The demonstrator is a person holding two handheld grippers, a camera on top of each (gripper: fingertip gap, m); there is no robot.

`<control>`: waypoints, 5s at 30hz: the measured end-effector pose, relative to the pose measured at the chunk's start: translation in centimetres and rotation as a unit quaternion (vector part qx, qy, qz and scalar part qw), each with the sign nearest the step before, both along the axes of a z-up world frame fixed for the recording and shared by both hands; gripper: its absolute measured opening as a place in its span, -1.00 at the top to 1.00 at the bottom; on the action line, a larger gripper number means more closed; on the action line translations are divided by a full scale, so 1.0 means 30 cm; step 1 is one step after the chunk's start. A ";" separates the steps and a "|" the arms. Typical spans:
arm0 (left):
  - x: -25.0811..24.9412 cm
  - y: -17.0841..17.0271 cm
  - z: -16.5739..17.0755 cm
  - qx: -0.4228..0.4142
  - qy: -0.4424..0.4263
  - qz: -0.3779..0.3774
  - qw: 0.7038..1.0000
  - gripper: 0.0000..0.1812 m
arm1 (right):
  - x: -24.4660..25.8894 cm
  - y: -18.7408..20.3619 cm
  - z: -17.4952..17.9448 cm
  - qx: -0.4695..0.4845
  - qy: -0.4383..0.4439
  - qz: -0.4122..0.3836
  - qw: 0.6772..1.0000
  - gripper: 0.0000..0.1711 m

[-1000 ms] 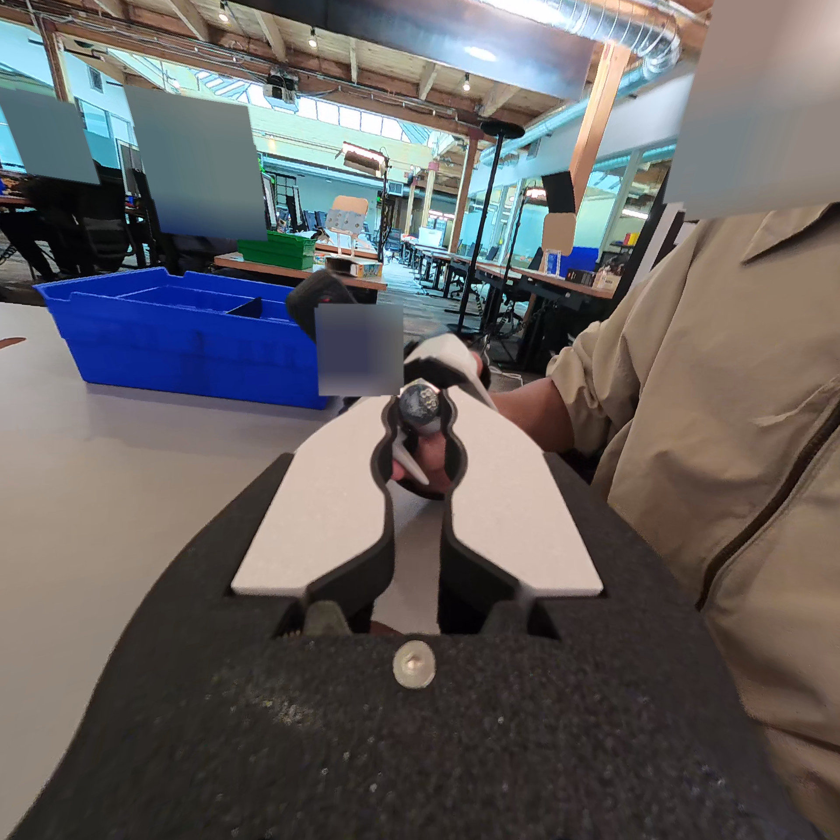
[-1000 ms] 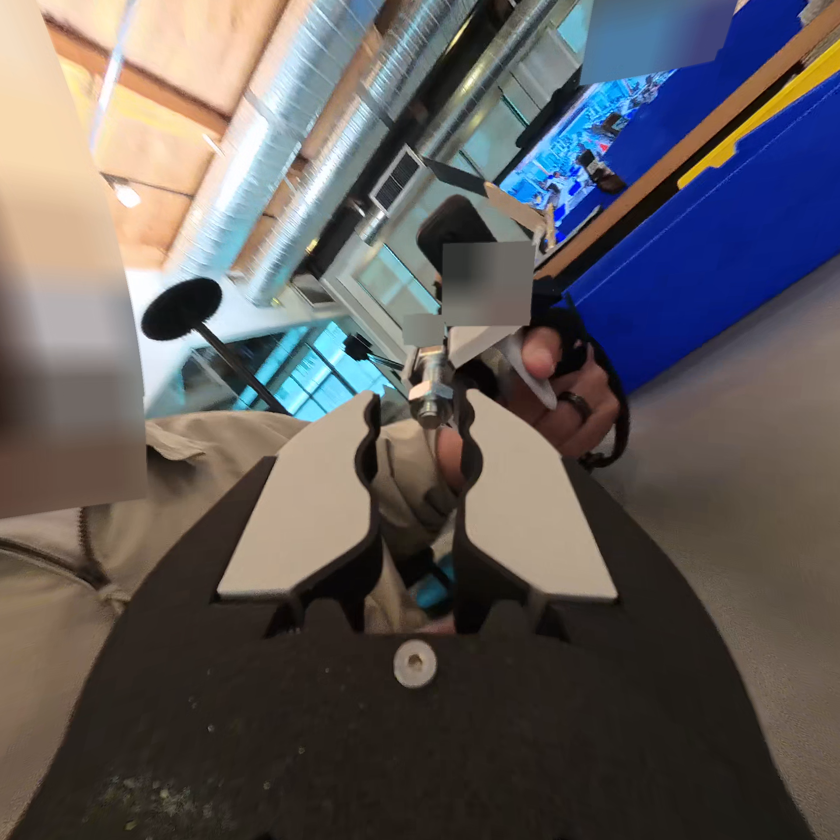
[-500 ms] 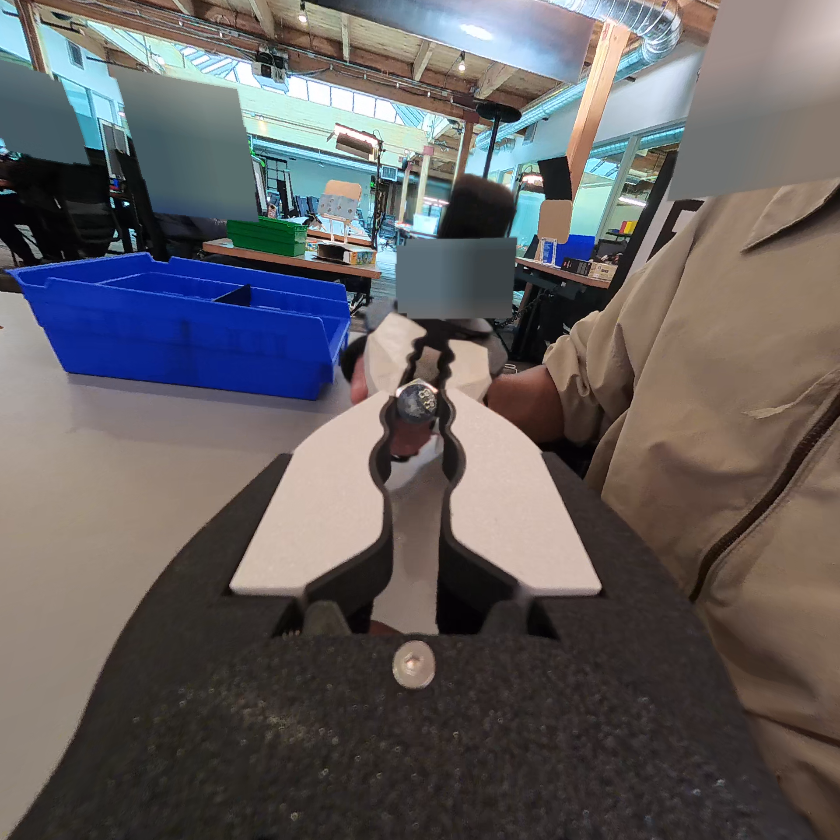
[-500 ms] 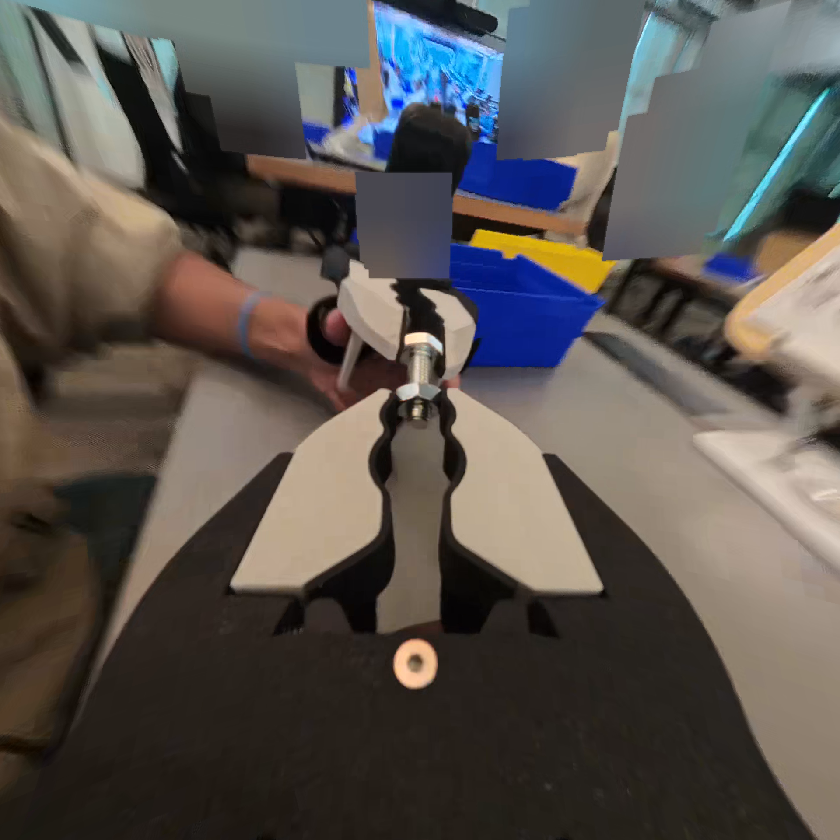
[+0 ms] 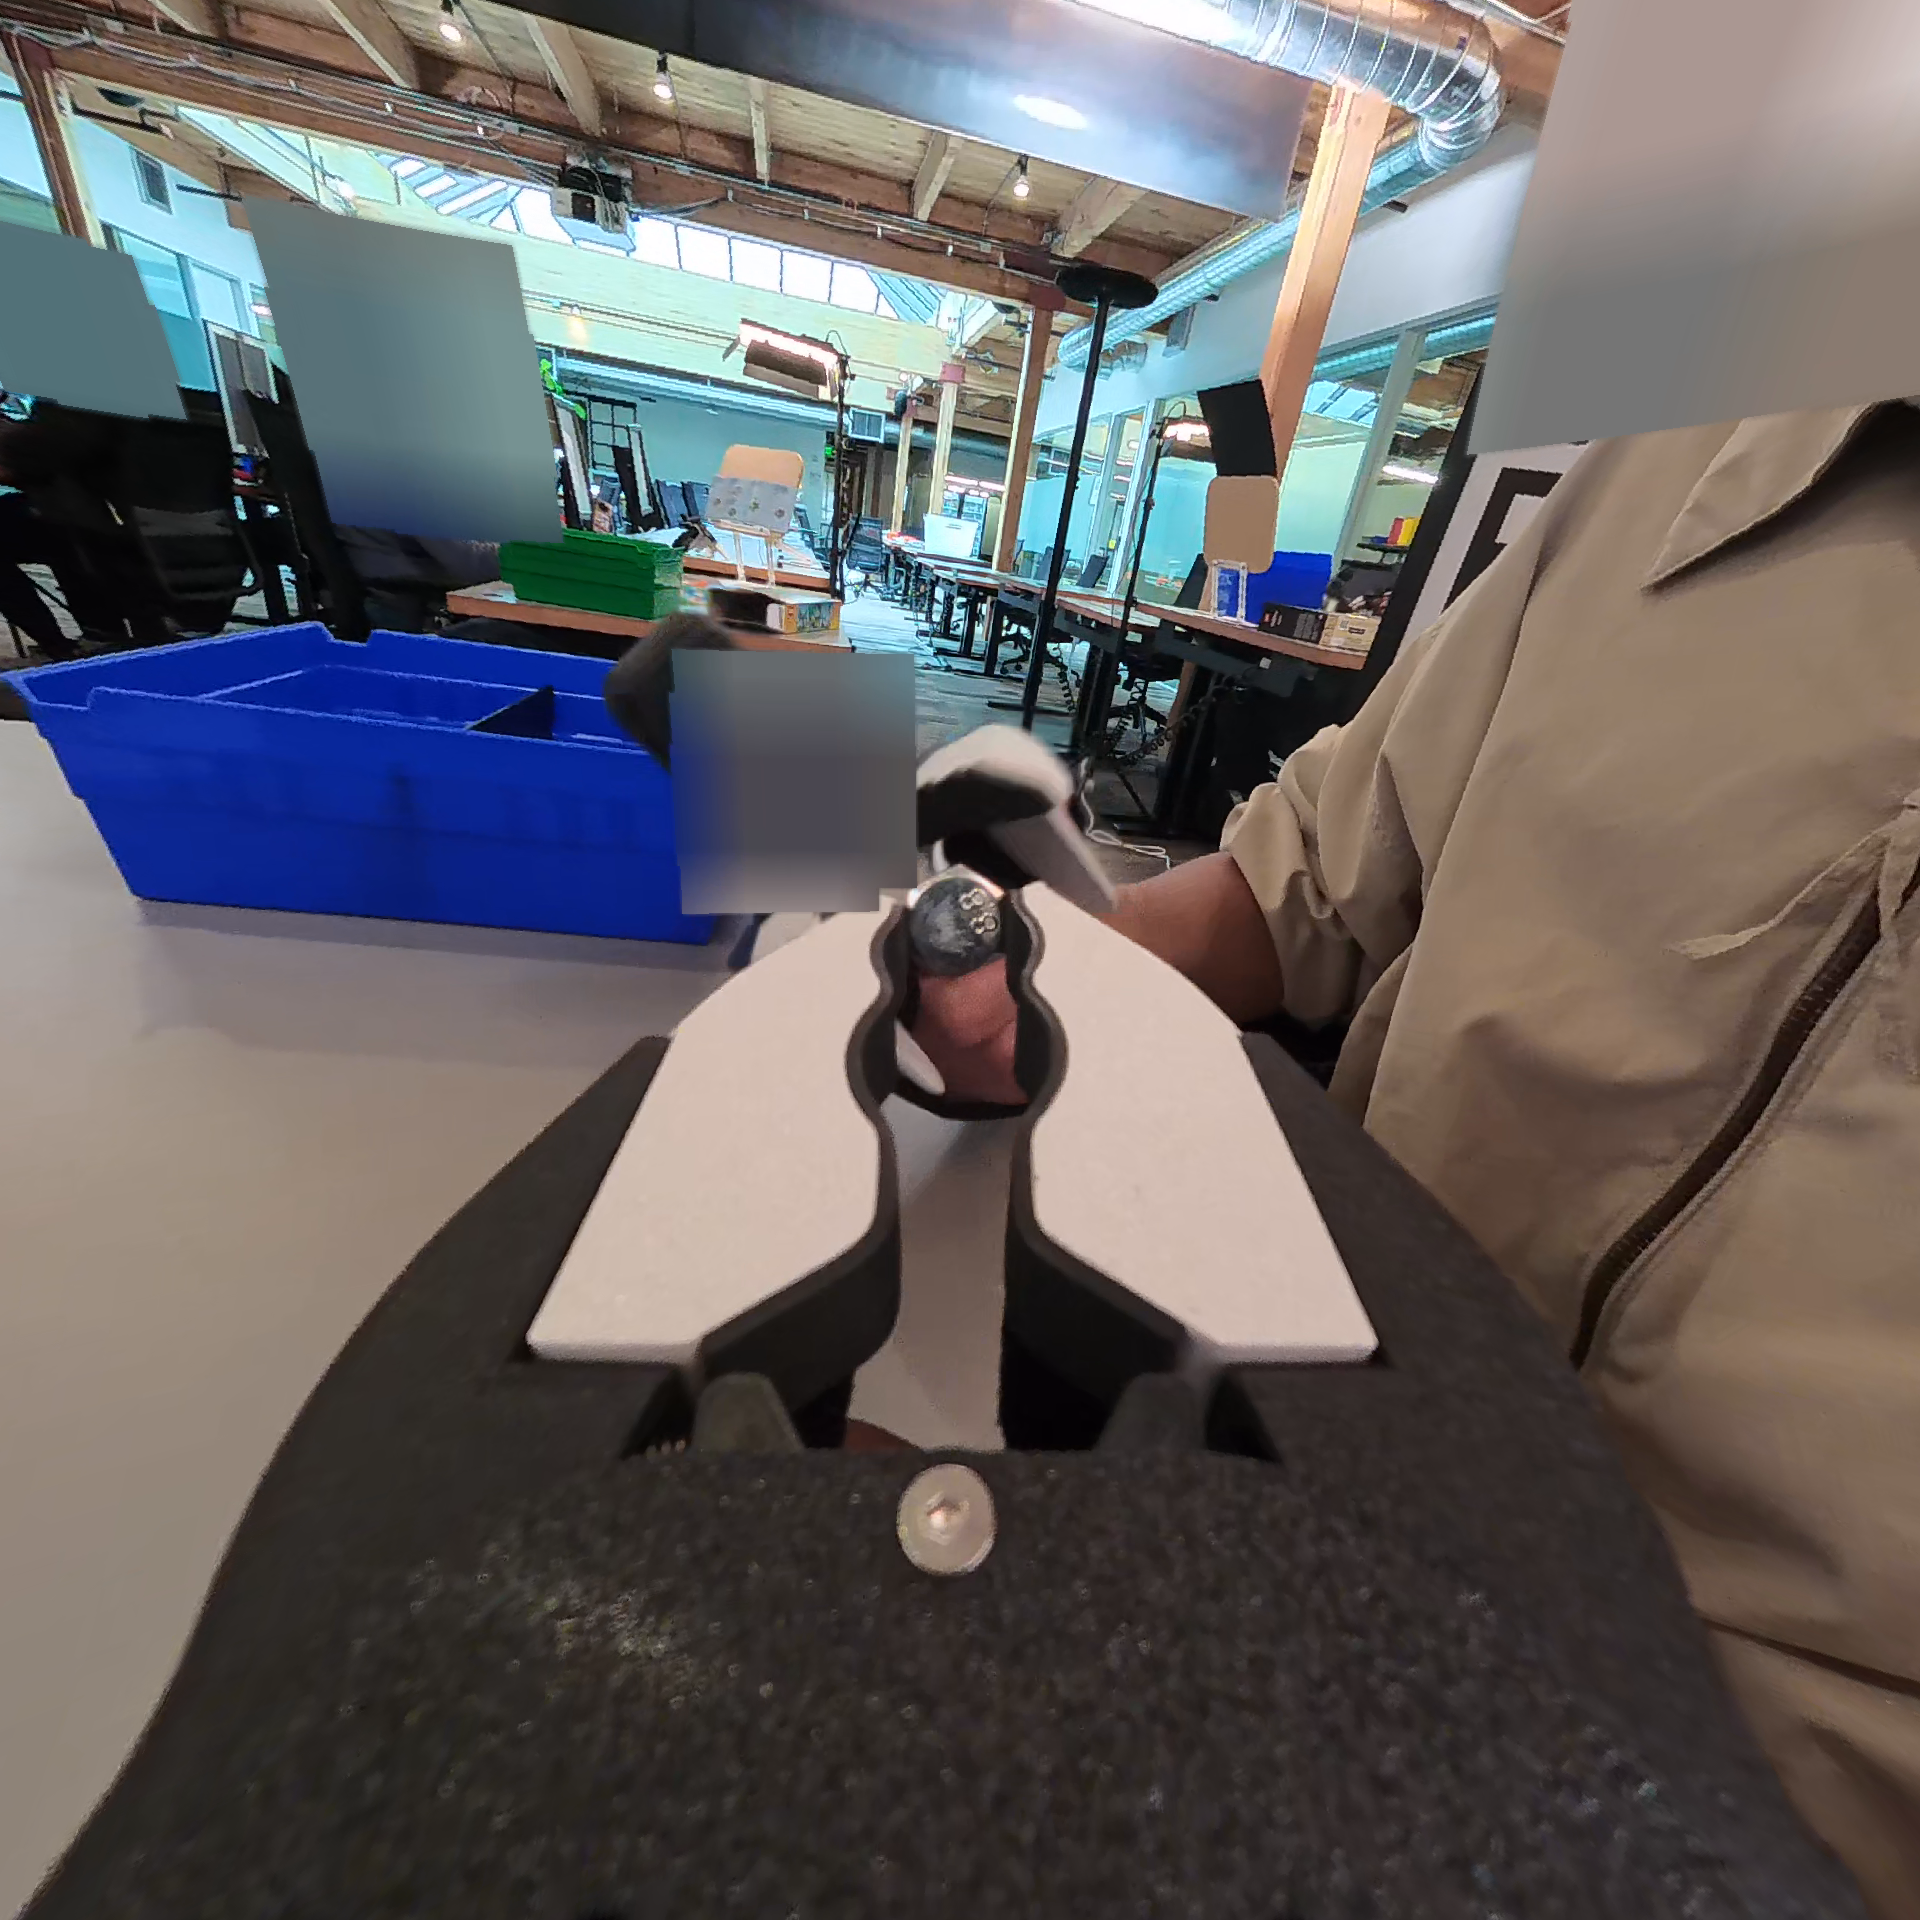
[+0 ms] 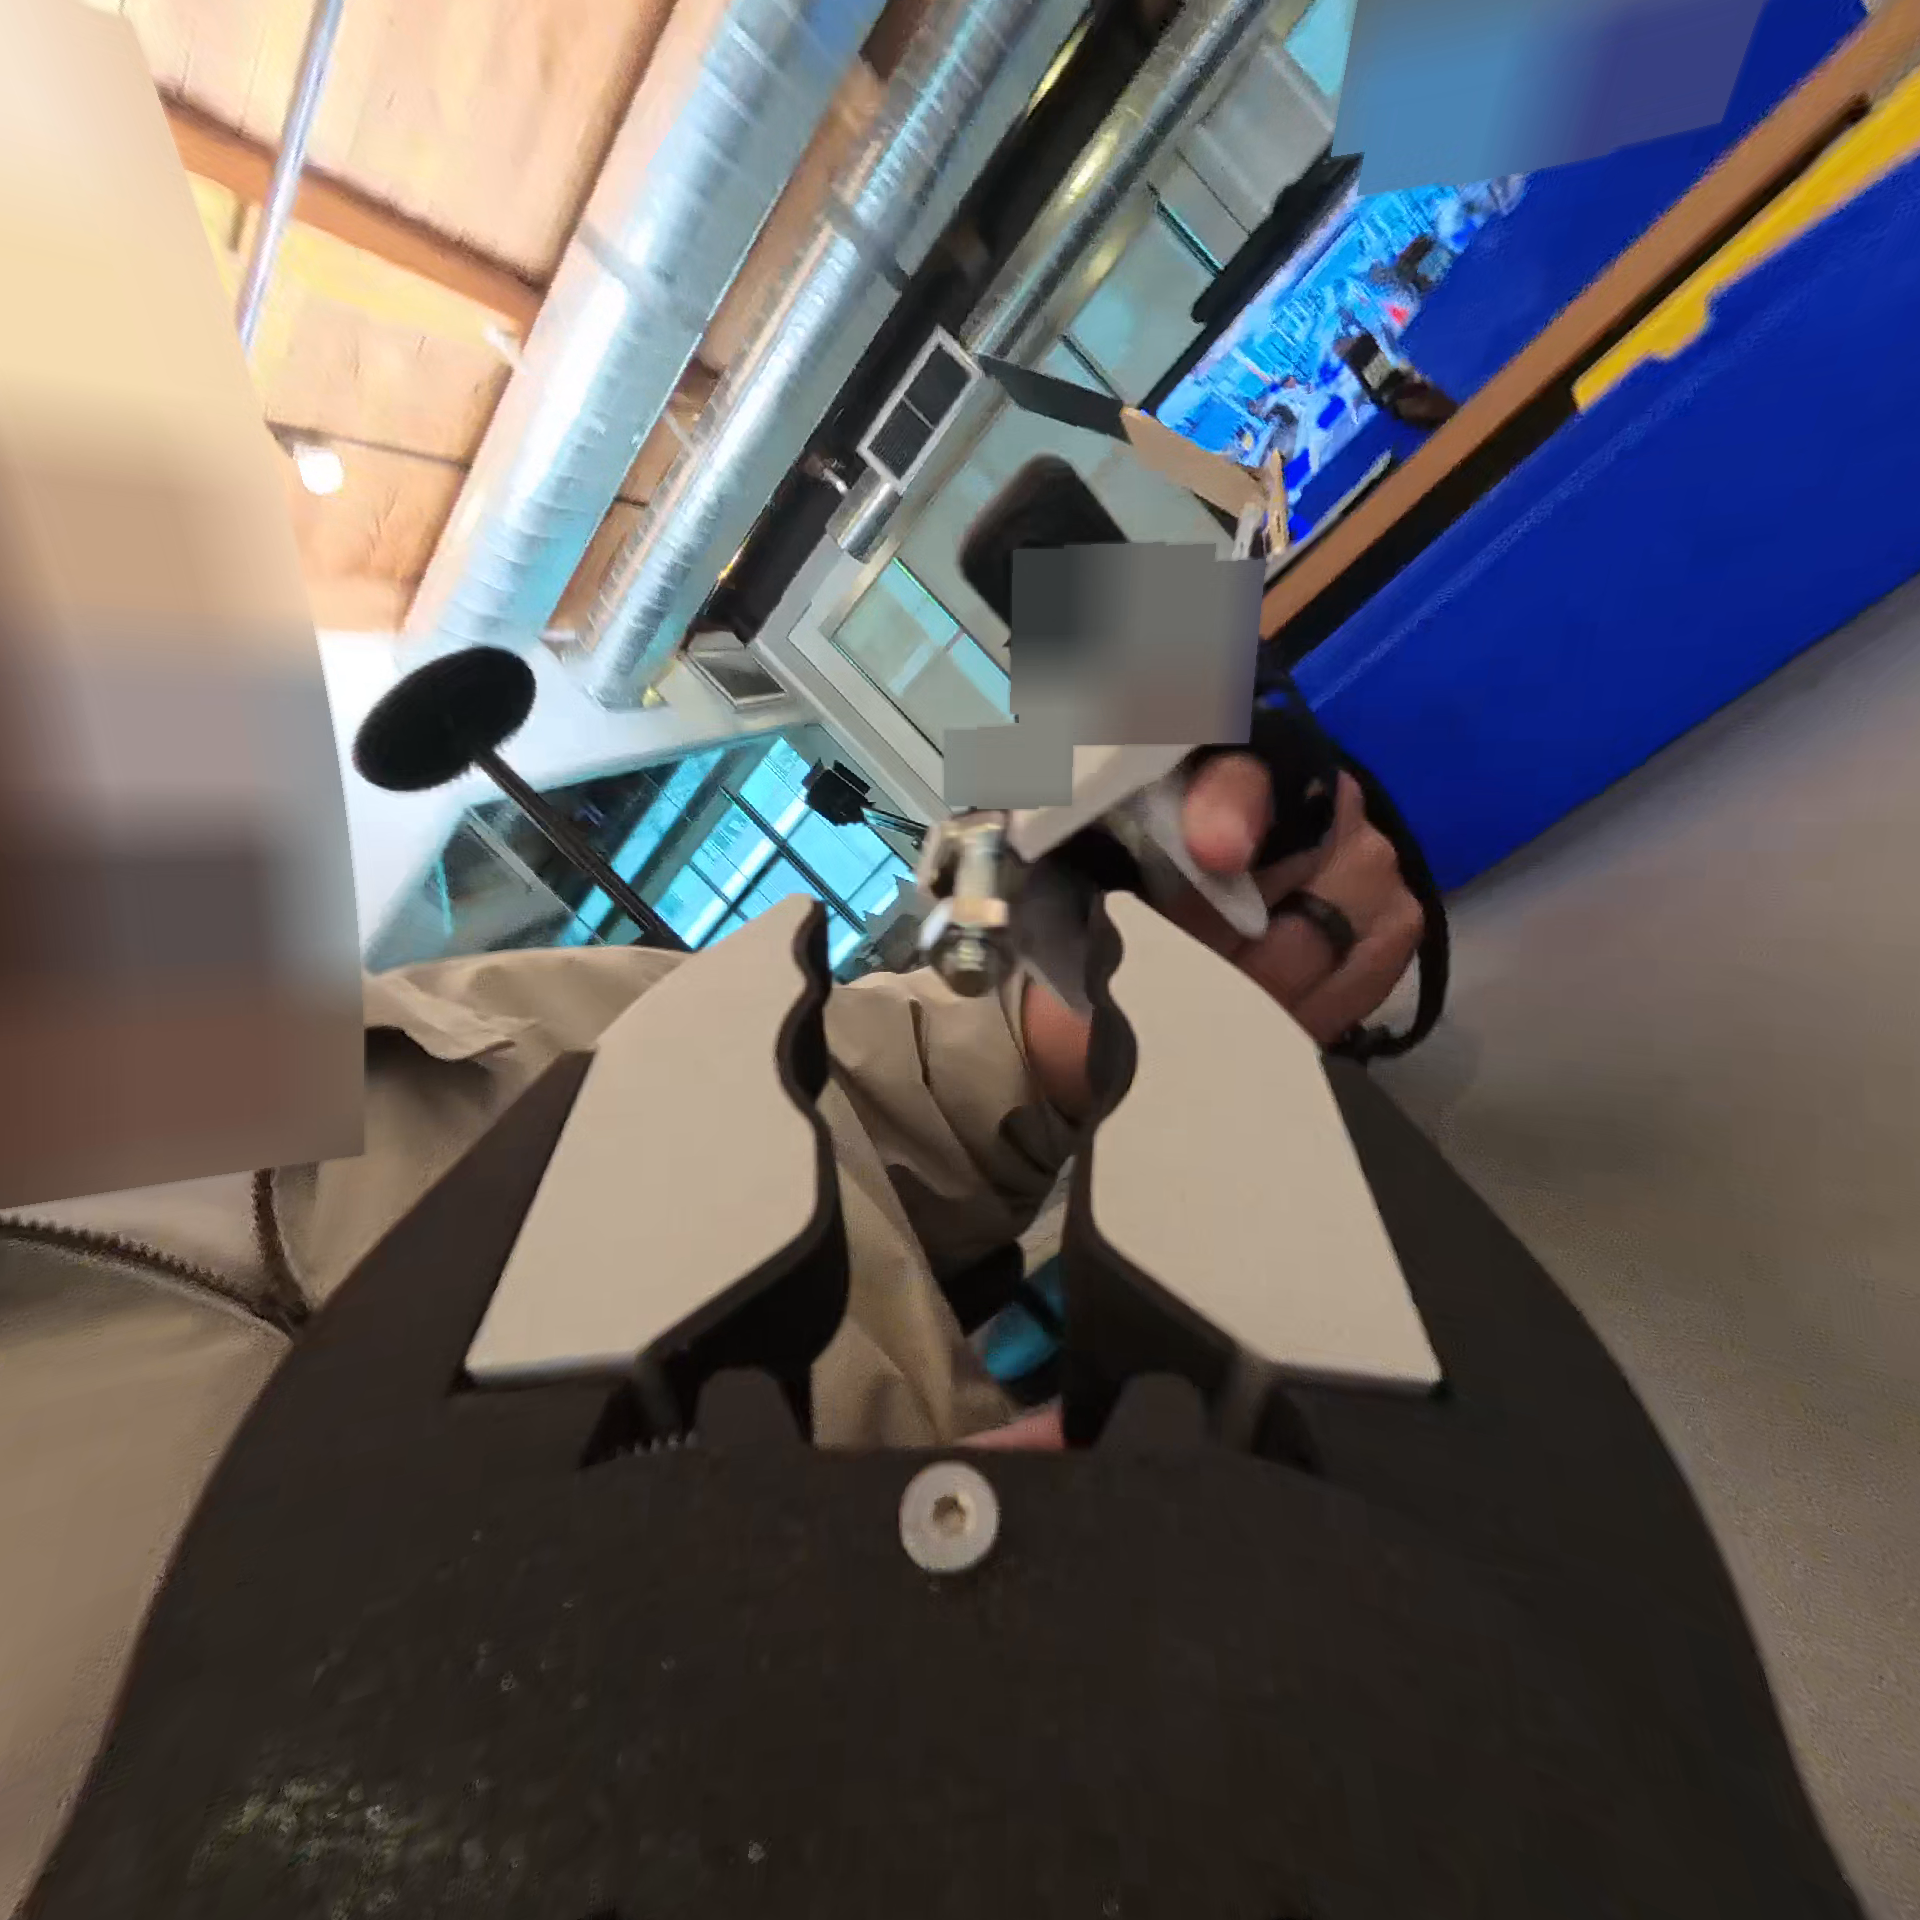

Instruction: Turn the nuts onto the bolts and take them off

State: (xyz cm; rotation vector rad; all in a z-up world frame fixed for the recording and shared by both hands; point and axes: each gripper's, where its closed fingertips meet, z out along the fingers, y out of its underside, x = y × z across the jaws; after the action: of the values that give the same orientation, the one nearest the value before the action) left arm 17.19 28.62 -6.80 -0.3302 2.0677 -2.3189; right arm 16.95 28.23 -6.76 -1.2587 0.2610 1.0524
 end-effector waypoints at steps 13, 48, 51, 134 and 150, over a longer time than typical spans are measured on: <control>0.012 0.003 -0.015 0.016 -0.009 0.014 1.000 0.81 | -0.008 0.024 -0.047 -0.034 -0.018 0.001 0.999 0.78; 0.308 0.110 0.086 0.068 -0.079 0.147 0.984 0.81 | 0.321 0.161 0.091 -0.011 0.091 0.047 0.995 0.78; 0.335 0.104 0.080 0.071 -0.077 0.150 0.983 0.81 | 0.349 0.156 0.083 -0.009 0.081 0.034 0.996 0.79; 0.288 0.111 0.052 0.070 -0.062 0.111 0.989 0.81 | 0.303 0.160 0.050 -0.028 -0.001 0.030 0.999 0.86; 0.286 0.131 0.108 0.021 -0.071 0.129 0.989 0.81 | 0.257 0.127 0.060 0.008 -0.066 0.057 0.996 0.70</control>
State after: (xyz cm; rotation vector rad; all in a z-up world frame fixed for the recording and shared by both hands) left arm 25.77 32.55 -3.55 -0.3942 1.8801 -2.0834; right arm 24.65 32.03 -4.96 -1.3355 0.0810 1.0619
